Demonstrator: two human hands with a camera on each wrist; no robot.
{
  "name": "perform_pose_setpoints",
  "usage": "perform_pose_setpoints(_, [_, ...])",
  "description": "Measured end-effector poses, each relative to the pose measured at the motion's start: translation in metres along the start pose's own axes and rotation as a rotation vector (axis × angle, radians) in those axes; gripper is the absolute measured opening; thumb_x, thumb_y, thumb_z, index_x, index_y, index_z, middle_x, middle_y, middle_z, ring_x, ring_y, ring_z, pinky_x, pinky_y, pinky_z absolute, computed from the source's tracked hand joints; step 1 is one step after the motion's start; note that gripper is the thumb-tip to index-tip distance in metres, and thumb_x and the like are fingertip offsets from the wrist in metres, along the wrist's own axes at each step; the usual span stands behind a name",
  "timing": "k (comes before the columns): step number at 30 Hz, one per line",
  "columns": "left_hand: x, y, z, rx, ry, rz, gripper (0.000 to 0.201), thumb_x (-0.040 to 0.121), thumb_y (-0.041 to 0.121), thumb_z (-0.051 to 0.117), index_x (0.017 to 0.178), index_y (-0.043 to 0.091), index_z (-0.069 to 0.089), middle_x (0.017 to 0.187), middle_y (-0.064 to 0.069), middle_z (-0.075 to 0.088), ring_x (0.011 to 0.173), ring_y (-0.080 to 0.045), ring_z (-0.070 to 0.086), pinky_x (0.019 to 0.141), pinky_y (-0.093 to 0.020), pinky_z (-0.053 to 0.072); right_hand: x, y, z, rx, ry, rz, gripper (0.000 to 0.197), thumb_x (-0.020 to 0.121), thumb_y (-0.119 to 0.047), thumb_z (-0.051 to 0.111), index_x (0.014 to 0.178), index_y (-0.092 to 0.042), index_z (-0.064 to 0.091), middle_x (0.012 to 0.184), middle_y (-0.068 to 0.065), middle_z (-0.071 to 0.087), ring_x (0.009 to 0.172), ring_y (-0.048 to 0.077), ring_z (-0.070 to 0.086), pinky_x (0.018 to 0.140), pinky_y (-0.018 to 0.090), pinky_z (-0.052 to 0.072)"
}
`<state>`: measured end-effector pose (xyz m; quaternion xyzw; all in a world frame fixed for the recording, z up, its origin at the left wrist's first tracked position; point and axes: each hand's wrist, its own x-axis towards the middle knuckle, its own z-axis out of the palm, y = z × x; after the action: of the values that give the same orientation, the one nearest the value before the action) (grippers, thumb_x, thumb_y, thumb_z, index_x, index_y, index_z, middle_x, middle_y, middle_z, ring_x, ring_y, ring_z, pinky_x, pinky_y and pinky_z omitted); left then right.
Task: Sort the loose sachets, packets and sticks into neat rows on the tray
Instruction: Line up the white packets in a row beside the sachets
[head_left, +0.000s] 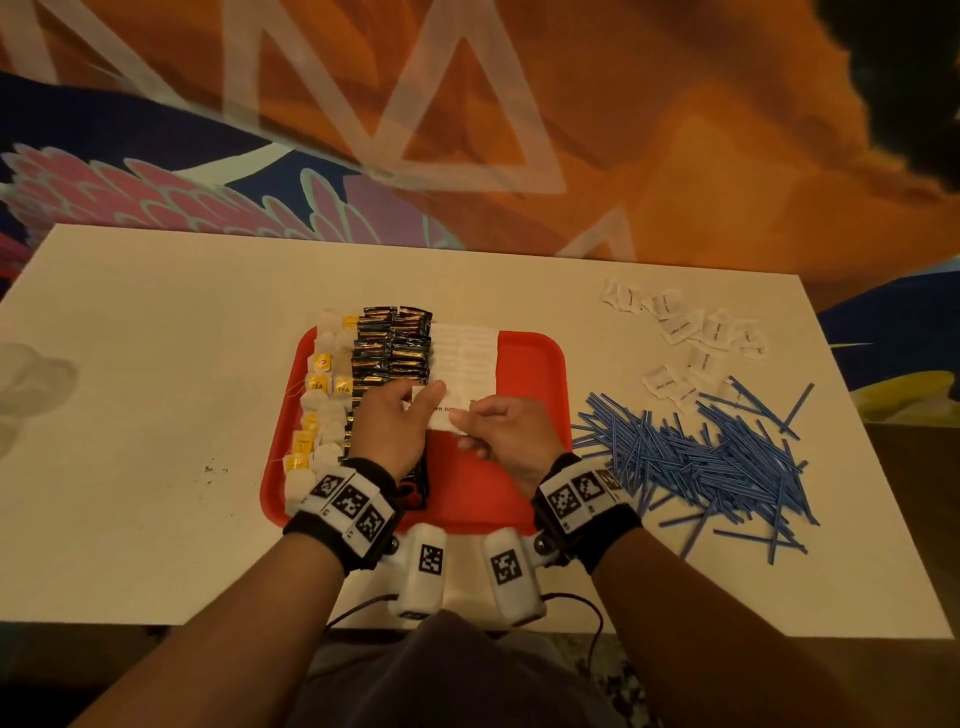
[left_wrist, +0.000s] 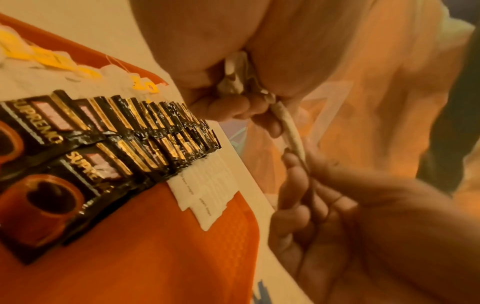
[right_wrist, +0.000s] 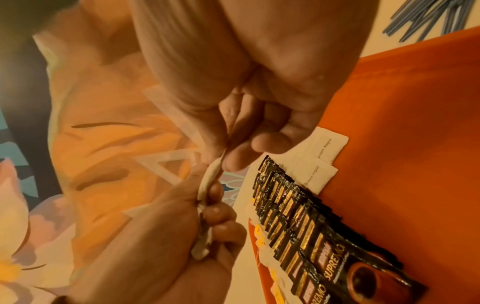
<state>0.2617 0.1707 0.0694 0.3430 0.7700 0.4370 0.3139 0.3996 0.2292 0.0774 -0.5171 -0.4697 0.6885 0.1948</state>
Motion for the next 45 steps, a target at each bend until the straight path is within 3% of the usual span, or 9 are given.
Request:
perform_pose_setpoints(6, [0.006,-0.010,-0.001,0.164,0.036,0.000,0.026,0.095,0.036,0.063,0.077,0.018,0.065,0.070,0.005,0.062,0.065,-0.008,0.054,0.056,-0.018,0.034,0.010,0.018,0.004,-0.033,0.047,0.038,0.021,0.083,-0.016,0.077,0.097,-0.003,0.068,0.081,0.010,0.072,0.057,0.008,0.063,0.052,0.018,0.047])
perform_pose_setpoints(13, [0.019,-0.035,-0.020,0.157,0.049,-0.137,0.032,0.095,0.044,0.060,0.075,0.019,0.064,0.063,0.002,0.064,0.063,-0.010,0.059,0.060,-0.025,0.039,0.053,0.045,-0.019,-0.253,0.203,0.123,0.028,0.088,-0.025,0.072,0.112,-0.010,0.066,0.080,0.001,0.072,0.074,0.010,0.066,0.077,0.029,0.056])
perform_pose_setpoints(16, [0.021,-0.046,-0.029,0.144,0.033,-0.166,0.030,0.094,0.043,0.062,0.080,0.017,0.068,0.064,0.001,0.066,0.063,-0.013,0.062,0.066,-0.030,0.048,0.071,0.048,-0.021,-0.318,0.224,0.162,0.023,0.090,-0.028,0.069,0.110,-0.018,0.067,0.079,-0.004,0.071,0.070,0.002,0.060,0.062,0.016,0.043])
perform_pose_setpoints(20, [0.023,-0.059,-0.045,0.120,0.037,-0.197,0.031,0.094,0.041,0.062,0.082,0.014,0.068,0.070,-0.001,0.067,0.068,-0.015,0.063,0.067,-0.030,0.048,0.091,0.051,-0.019,-0.410,0.279,0.209,0.025,0.091,-0.030,0.067,0.113,-0.019,0.068,0.096,0.001,0.074,0.075,0.003,0.059,0.061,0.015,0.039])
perform_pose_setpoints(23, [0.027,-0.064,-0.056,0.116,0.047,-0.209,0.029,0.095,0.040,0.061,0.081,0.015,0.068,0.070,-0.001,0.067,0.069,-0.018,0.063,0.069,-0.032,0.050,0.103,0.054,-0.015,-0.585,0.312,0.214,0.029,0.090,-0.034,0.068,0.115,-0.020,0.070,0.116,0.001,0.069,0.103,0.018,0.063,0.083,0.024,0.047])
perform_pose_setpoints(30, [0.034,-0.066,-0.062,0.060,0.062,-0.217,0.029,0.096,0.038,0.061,0.081,0.014,0.066,0.069,0.000,0.066,0.062,-0.013,0.061,0.058,-0.023,0.041,0.108,0.063,-0.004,-0.634,0.426,0.181,0.019,0.089,-0.026,0.070,0.097,-0.017,0.055,0.089,-0.001,0.059,0.062,0.004,0.045,0.047,0.020,0.032])
perform_pose_setpoints(35, [0.035,-0.068,-0.061,0.031,0.072,-0.229,0.029,0.096,0.039,0.061,0.080,0.014,0.066,0.065,0.001,0.064,0.059,-0.011,0.059,0.060,-0.026,0.044,0.105,0.066,0.001,-0.710,0.368,-0.080,0.014,0.089,-0.013,0.067,0.096,-0.020,0.056,0.100,0.000,0.059,0.090,0.015,0.056,0.078,0.029,0.051])
perform_pose_setpoints(39, [0.033,-0.072,-0.061,0.011,0.060,-0.238,0.029,0.096,0.039,0.061,0.078,0.017,0.065,0.061,0.004,0.062,0.057,-0.010,0.057,0.064,-0.029,0.047,0.107,0.066,0.008,-0.858,0.255,-0.190,0.013,0.090,-0.011,0.064,0.100,-0.019,0.062,0.106,0.001,0.058,0.102,0.016,0.053,0.086,0.025,0.043])
perform_pose_setpoints(45, [0.030,-0.077,-0.066,-0.034,0.058,-0.277,0.027,0.096,0.038,0.061,0.080,0.017,0.066,0.064,0.001,0.063,0.062,-0.015,0.058,0.064,-0.035,0.046,0.106,0.070,0.009,-1.011,0.247,-0.119,0.032,0.089,-0.019,0.067,0.118,-0.030,0.059,0.123,-0.003,0.048,0.122,0.020,0.040,0.108,0.041,0.034])
